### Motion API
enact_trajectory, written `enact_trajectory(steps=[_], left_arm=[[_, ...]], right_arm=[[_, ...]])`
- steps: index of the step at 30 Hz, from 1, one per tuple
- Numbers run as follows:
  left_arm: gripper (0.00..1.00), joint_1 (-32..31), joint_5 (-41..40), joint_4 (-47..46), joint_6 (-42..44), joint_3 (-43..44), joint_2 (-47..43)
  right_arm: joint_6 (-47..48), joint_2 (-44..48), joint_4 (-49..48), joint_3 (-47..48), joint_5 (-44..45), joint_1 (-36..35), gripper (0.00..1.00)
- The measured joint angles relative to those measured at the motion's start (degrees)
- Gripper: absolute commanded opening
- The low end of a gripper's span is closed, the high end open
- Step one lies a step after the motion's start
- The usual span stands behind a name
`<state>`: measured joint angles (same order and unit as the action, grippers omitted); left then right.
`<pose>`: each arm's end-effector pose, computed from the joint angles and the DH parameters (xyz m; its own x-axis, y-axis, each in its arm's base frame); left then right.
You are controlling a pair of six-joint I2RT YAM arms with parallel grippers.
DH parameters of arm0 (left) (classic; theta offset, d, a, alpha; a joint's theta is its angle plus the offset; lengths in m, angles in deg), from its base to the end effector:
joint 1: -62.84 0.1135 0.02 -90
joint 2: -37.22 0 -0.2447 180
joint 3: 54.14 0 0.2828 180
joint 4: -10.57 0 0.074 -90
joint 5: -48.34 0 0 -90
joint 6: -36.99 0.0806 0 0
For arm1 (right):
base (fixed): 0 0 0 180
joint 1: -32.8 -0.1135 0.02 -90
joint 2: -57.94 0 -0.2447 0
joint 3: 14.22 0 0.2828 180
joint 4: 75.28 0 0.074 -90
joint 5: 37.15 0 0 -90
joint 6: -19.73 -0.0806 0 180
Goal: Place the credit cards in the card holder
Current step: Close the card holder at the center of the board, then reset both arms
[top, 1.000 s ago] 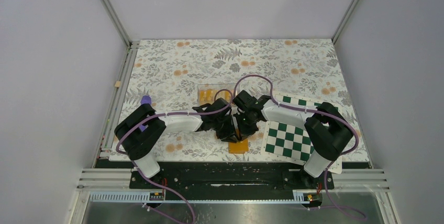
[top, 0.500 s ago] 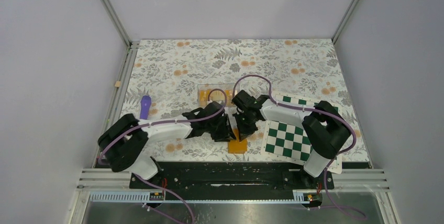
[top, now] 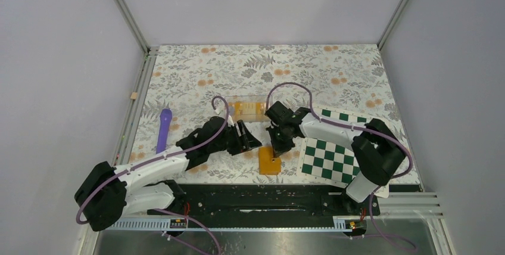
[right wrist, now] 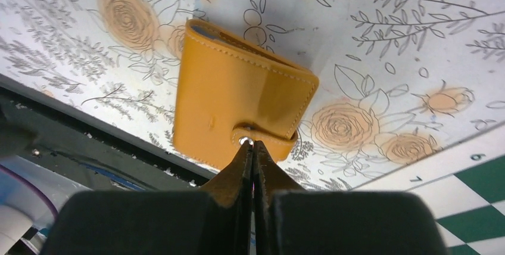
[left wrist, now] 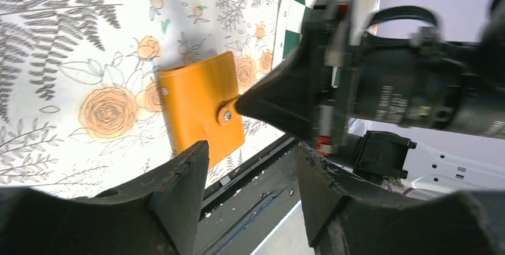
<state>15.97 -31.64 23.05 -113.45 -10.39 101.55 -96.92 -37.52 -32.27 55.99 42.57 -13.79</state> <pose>0.1998 -0.2338 0.1510 -0.8958 -0.2966 -0.3309 0.0793 0.6259 -0.7758 0.2341 0.2684 0.0941 -0.9115 -0.3213 -0.2567 -0.3931 0.8641 0.3143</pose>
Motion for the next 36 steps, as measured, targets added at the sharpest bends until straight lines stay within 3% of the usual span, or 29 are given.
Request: enact_trajectory(steps=[9, 13, 16, 20, 22, 24, 29, 36], left_arm=[[0.77, 4.09, 1.33, -7.26, -2.82, -10.49, -7.69], [0.9, 6.45, 1.57, -9.11, -3.96, -13.97, -13.7], [0.93, 9.09, 1.64, -9.4, -3.89, -15.41, -17.9], [0.95, 12.59, -0.24, -6.01, -0.72, -15.74, -25.97], [0.96, 13.35, -4.13, -2.19, 2.14, -15.34, -30.64], [0.98, 13.62, -10.73, 2.29, 6.4, -14.6, -36.04], [0.99, 13.62, -27.65, 6.82, 18.99, -13.33, -45.42], [0.99, 13.92, -46.1, 1.27, 38.16, -15.63, -38.4]], right_arm=[[-0.07, 8.28, 1.51, 0.26, 0.81, 1.68, 0.0], [-0.04, 10.25, 1.55, -0.5, 0.81, 4.92, 0.08], [-0.02, 13.88, 1.44, -3.19, 0.83, 8.66, 0.28], [0.57, 20.79, 1.53, -6.86, 2.93, 15.3, 0.79], [1.09, 24.65, 1.53, -8.07, 5.49, 18.69, 0.91], [2.43, 28.94, 1.01, -9.38, 9.6, 22.25, 0.97], [5.49, 38.18, -3.19, -15.19, 21.24, 28.81, 0.99], [10.4, 45.44, -16.85, -28.59, 36.02, 31.74, 1.0]])
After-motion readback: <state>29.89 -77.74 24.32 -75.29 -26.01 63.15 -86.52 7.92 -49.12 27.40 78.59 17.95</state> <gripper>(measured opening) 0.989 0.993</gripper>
